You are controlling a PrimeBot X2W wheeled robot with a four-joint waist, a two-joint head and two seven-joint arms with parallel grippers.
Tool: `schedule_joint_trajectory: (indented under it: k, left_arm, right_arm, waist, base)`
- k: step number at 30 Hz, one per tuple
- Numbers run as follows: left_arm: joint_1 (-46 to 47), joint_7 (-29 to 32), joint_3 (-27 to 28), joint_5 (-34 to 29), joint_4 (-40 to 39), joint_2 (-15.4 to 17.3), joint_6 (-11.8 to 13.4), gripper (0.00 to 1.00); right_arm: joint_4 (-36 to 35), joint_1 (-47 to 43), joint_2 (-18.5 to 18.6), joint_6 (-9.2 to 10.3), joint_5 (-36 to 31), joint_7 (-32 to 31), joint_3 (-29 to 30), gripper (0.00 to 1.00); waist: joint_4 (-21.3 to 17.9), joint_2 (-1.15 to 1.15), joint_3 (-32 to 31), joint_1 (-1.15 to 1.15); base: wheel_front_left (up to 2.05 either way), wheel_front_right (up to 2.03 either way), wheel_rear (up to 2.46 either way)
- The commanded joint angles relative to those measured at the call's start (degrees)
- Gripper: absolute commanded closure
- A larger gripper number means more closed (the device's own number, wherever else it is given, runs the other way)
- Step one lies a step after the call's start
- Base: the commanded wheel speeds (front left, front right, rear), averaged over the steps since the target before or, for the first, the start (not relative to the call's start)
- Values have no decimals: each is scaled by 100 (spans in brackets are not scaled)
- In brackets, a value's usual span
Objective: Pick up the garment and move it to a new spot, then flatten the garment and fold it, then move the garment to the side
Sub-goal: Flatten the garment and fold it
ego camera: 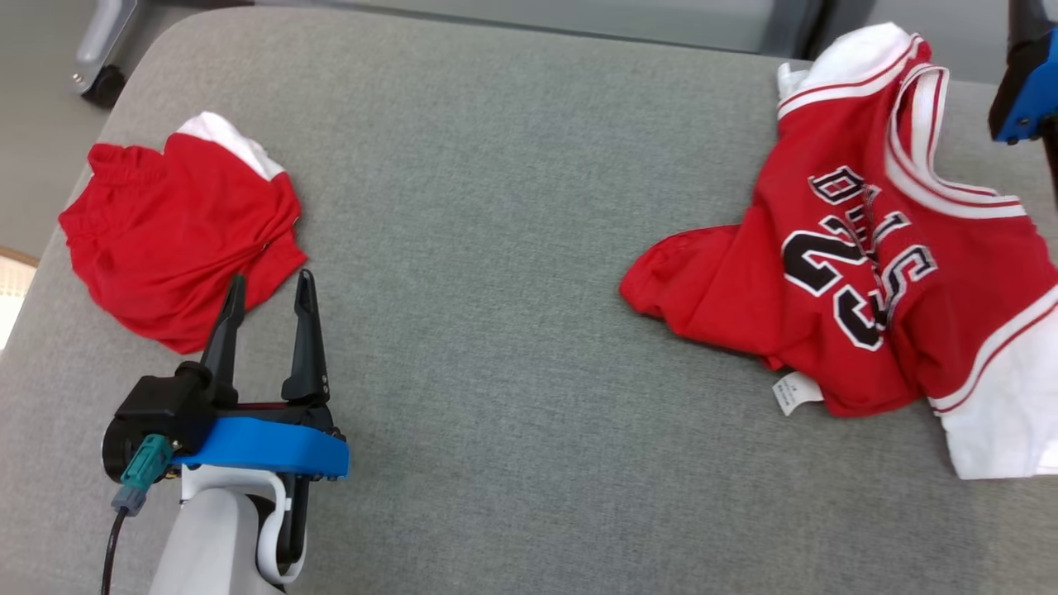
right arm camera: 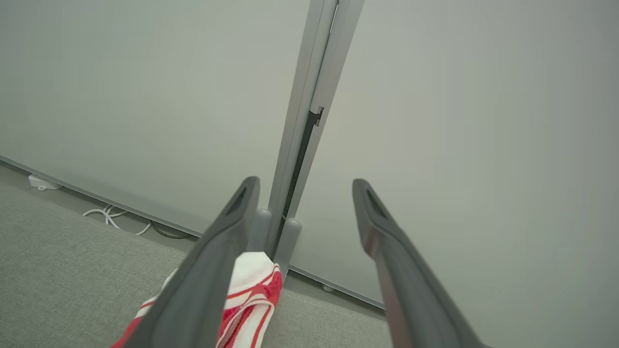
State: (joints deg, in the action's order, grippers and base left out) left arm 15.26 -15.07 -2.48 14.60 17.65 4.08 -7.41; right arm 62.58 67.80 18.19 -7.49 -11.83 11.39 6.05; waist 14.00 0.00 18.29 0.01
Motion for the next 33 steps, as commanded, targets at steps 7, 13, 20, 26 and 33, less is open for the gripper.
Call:
schedule_joint_trajectory:
  k: [7, 13, 20, 26, 33]
  left_arm:
    - [-286, -15, 186, -112, -50, 99, -14, 0]
    - [-557, -15, 360, -214, -126, 148, -14, 0]
    - [-818, -15, 563, -322, -213, 173, -14, 0]
    - [-913, -15, 681, -371, -289, 209, -14, 0]
    - [-873, -15, 639, -411, -337, 153, -14, 0]
  right_arm:
    - [87, -513, -227, 0, 122, 329, -31, 0]
    - [-318, -1302, -288, -1, 488, 383, -168, 0]
    - [-971, -2491, -257, -1, 945, 382, -224, 0]
    - [-1153, -3134, -138, -1, 1205, 135, -213, 0]
    - [-1116, -3738, -133, -1, 1334, -167, -190, 0]
  waist:
    - [-512, 0, -472, -1]
    - [-850, 0, -750, -1]
    - [-1146, 0, -923, -1]
    - [-1270, 0, -960, -1]
    - [-1215, 0, -926, -1]
  base:
    - [0, 0, 0]
    - [0, 0, 0]
    - [0, 0, 0]
    - [0, 0, 0]
    - [0, 0, 0]
